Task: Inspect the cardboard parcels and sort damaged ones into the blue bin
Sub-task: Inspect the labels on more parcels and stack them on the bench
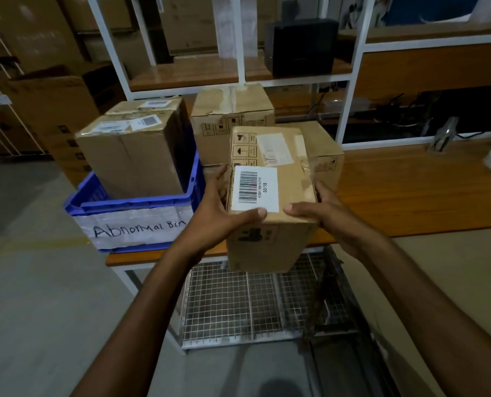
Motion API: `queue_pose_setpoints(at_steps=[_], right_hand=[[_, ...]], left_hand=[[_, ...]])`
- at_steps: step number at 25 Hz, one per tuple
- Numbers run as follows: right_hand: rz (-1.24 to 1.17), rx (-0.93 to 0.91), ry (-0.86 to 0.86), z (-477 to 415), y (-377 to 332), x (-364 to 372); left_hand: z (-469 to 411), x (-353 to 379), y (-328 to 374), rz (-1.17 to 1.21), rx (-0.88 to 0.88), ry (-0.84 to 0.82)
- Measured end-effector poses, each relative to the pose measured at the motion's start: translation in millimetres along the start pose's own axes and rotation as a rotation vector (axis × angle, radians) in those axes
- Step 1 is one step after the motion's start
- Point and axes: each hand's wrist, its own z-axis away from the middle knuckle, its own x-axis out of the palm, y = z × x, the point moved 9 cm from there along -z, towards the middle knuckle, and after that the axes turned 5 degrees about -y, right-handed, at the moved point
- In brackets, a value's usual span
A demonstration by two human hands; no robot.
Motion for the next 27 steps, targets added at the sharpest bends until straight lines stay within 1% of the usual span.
queue_pose_setpoints(at_steps=[2,4,6,8,11,12,15,17,19,21,23,25,27], right_hand=[[-0.026,-0.063,0.007,2,1,2],[-0.018,-0.102,0.016,0,-5,6],[0.001,-0.113,-0.07,-2,-7,18],[0.057,-0.134,-0.09,0,-7,25],[0.107,-0.183,-0.002,3,-10,17],[0.107,-0.202,0.013,4,-13,14],[0.107,-0.235,0.102,6,-14,3],[0.107,-0.231,0.146,9,-17,2],[0.109,-0.221,0.149,13,-22,1],[0.017,-0.165,0.149,16,-24,0],[-0.068,-0.091,0.216,20,-23,-6],[-0.095,-0.051,0.284,25,-23,-14],[-0.109,-0.001,0.267,29,-18,-20]], left_hand=[[0,-2,4,-0.051,0.057,-0.038],[-1,-10,0,-0.069,0.097,-0.029],[1,-11,-6,-0.092,0.127,-0.063],[5,-10,-10,-0.105,0.149,-0.045],[8,-17,-9,-0.077,0.191,0.072],[8,-21,-6,-0.077,0.206,0.081],[-1,-23,2,-0.161,0.239,0.002],[-3,-23,1,-0.172,0.242,0.006],[-2,-19,4,-0.173,0.257,0.031],[-1,-11,9,-0.183,0.291,0.028],[1,0,8,-0.18,0.284,0.02],[4,14,5,-0.131,0.256,-0.008],[7,23,7,-0.042,0.228,-0.001]])
